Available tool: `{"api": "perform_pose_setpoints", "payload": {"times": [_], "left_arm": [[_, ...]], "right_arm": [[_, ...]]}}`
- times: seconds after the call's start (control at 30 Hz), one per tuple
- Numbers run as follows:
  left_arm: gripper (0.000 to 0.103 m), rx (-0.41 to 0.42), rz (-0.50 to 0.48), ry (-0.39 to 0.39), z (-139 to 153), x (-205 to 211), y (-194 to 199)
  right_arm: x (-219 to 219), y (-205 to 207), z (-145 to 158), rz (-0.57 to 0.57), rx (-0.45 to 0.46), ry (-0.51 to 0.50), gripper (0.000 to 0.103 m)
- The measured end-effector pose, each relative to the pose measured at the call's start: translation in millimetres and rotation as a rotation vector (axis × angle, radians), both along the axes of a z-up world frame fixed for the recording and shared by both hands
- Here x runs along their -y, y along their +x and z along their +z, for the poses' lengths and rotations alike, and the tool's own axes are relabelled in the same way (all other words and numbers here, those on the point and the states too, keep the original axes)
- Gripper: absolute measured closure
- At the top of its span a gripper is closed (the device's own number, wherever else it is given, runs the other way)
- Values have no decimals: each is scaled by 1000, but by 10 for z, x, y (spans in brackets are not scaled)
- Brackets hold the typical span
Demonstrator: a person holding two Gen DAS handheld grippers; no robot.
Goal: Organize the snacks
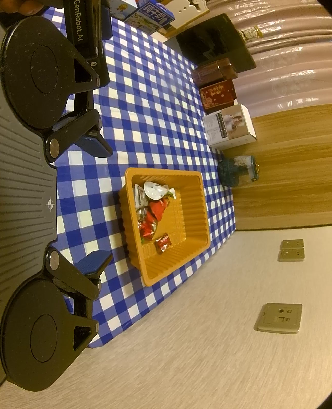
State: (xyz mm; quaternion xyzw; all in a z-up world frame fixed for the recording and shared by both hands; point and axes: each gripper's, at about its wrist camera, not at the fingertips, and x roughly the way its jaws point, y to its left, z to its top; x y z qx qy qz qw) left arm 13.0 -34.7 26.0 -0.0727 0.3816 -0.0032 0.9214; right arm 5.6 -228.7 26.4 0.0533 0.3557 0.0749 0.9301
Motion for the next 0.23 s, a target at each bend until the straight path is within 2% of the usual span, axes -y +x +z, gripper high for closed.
{"api": "perform_pose_setpoints", "payload": {"times": [0.23], "left_arm": [[0,18,-7,-13,-7,-26,-6]], "right_arm": [[-9,18,22,3,5,3,24]]}}
